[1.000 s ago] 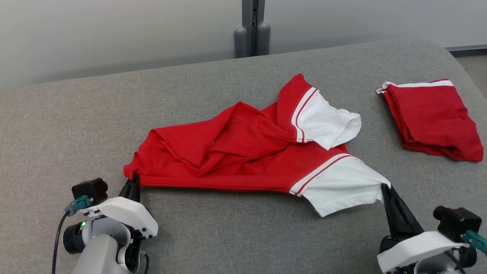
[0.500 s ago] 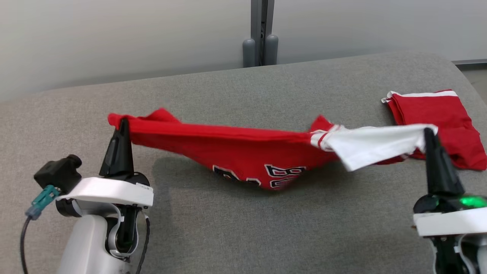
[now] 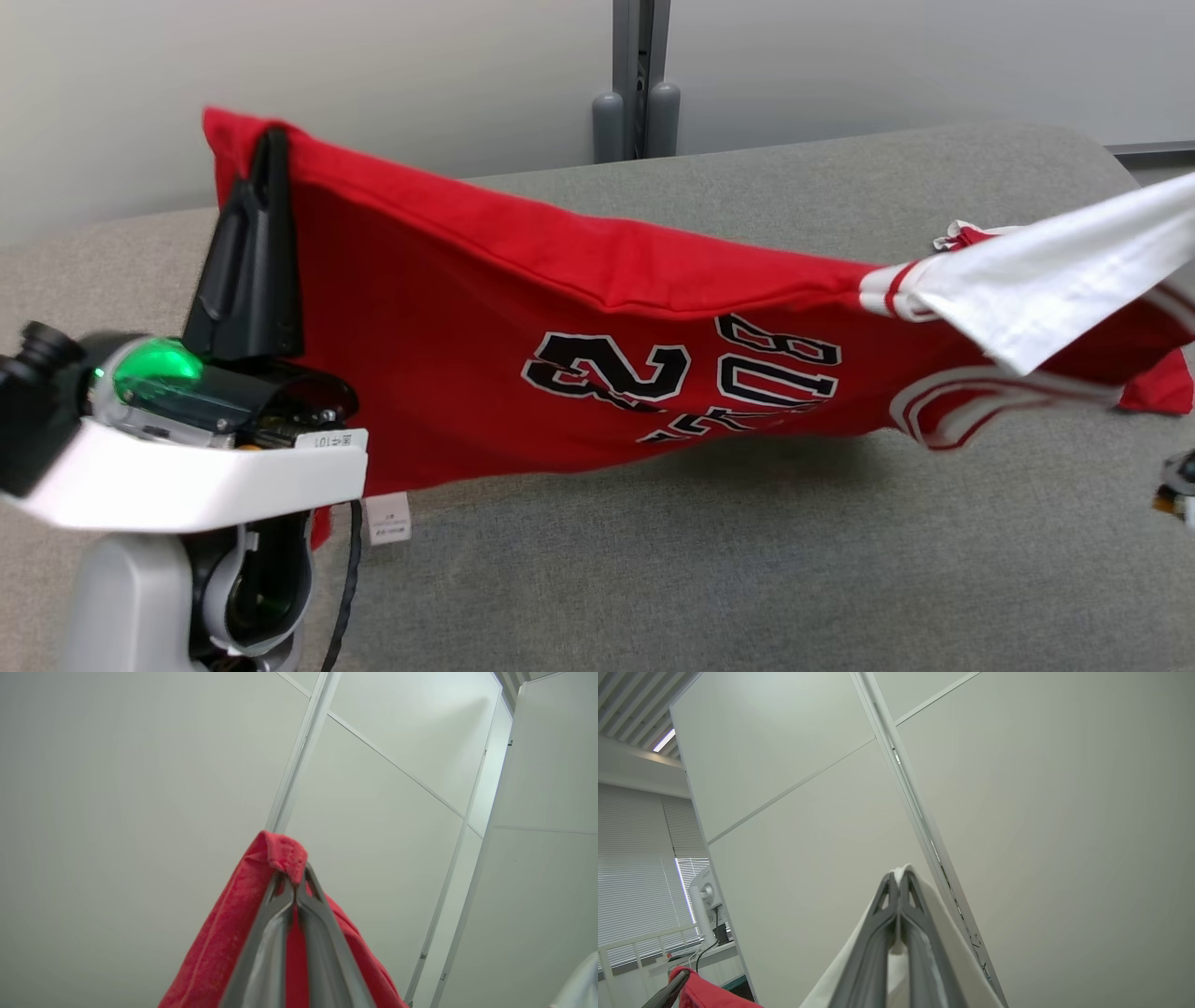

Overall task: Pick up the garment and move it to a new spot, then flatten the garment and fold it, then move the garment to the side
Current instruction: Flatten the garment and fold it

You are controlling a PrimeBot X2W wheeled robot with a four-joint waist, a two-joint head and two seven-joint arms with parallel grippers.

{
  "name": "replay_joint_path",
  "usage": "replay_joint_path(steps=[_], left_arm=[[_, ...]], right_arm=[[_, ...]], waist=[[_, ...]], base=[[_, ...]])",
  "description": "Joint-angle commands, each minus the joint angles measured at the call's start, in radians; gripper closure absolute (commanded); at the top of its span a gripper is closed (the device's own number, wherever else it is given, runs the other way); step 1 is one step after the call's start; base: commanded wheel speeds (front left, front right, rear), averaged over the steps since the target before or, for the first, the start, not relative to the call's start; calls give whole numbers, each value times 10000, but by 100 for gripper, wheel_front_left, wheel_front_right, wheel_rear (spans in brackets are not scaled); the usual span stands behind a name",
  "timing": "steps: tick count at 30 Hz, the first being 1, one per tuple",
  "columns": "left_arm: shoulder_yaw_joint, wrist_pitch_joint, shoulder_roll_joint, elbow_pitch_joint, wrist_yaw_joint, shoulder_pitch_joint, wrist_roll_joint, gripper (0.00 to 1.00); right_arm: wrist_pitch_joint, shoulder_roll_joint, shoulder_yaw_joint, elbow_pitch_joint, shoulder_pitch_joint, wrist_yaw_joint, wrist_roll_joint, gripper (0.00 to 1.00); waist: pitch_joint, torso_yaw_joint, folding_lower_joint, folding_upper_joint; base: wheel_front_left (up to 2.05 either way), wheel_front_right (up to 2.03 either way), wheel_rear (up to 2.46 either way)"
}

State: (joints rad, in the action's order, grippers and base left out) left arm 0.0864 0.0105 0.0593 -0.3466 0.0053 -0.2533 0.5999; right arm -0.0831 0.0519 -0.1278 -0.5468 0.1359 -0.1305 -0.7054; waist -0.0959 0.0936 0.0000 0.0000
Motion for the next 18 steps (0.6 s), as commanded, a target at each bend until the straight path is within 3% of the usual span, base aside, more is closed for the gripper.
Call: replay_joint_path(steps=[1, 8, 13, 18], left_arm=[[55, -194, 113, -571, 99, -269, -85, 100], [414, -1285, 254, -2175, 328, -1232, -24, 100], [576, -1763, 423, -1249, 252, -2391, -103, 100], [279, -2105, 908, 950, 309, -4479, -581, 100]], right_arm=[[-169, 45, -124, -413, 201, -4, -105, 100], [-839, 19, -476, -1442, 917, -6, -263, 100], [-1253, 9, -222, -760, 1881, -6, -323, 100], [-1554, 3, -69, 1224, 4265, -6, -436, 100]], waist=[[-73, 15, 0, 0], [-648, 0, 0, 0], [-1521, -4, 0, 0], [-2741, 62, 0, 0]], base=[[0, 0, 0], [0, 0, 0], [0, 0, 0], [0, 0, 0]])
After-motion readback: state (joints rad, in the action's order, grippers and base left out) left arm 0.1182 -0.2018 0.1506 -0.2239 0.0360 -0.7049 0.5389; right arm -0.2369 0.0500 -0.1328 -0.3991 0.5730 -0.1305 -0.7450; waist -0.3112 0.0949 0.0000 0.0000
